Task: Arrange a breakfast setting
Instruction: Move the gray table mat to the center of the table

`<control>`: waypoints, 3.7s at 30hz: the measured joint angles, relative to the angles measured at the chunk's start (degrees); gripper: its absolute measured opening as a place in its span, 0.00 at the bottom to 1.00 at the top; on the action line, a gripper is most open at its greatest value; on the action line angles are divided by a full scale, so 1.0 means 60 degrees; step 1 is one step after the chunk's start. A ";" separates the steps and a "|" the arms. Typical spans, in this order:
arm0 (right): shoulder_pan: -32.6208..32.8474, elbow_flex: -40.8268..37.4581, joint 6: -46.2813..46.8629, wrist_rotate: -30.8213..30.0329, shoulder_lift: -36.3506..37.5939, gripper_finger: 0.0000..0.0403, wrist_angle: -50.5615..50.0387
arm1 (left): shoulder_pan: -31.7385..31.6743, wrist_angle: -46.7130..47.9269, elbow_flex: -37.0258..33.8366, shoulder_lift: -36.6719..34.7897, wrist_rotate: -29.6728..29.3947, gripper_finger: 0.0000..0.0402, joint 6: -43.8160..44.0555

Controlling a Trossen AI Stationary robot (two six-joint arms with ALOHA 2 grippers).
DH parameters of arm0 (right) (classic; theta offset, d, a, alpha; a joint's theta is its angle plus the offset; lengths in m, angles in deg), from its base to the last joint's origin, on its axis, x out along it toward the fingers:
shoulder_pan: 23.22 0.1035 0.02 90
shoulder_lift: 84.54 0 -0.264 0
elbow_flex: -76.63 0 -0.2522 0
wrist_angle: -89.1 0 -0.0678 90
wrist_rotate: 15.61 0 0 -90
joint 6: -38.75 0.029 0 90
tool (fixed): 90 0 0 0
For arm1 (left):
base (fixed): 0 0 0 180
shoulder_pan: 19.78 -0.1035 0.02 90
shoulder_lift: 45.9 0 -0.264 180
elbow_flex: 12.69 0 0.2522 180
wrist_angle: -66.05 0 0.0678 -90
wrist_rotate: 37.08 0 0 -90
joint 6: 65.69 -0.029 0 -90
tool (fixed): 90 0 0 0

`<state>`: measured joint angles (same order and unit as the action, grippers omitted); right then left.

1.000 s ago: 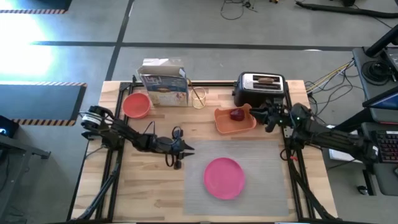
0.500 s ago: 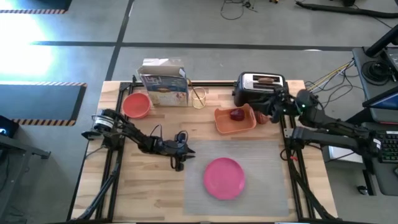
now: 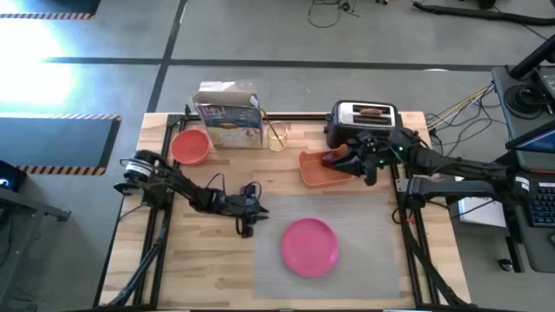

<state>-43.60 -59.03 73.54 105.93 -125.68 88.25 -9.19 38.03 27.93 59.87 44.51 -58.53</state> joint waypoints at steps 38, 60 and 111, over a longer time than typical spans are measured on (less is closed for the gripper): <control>0.1887 0.3554 0.0241 -0.2902 -0.3428 0.14 -0.8585 | -0.0108 0.7392 -0.1155 -0.4647 0.0094 0.19 0.0251; 0.5164 0.3713 0.2214 -0.4514 -0.7899 0.12 -0.9522 | -0.0849 0.7544 -0.1155 -0.4673 -0.0258 0.19 0.0091; 0.4466 0.4547 0.1410 -0.6525 -0.8990 0.12 -0.9381 | -0.0941 0.8819 -0.1241 -0.5264 -0.2416 0.19 0.0640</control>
<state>-16.80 -31.74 82.00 66.78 -179.63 31.96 -14.84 90.95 20.48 28.29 30.02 -54.69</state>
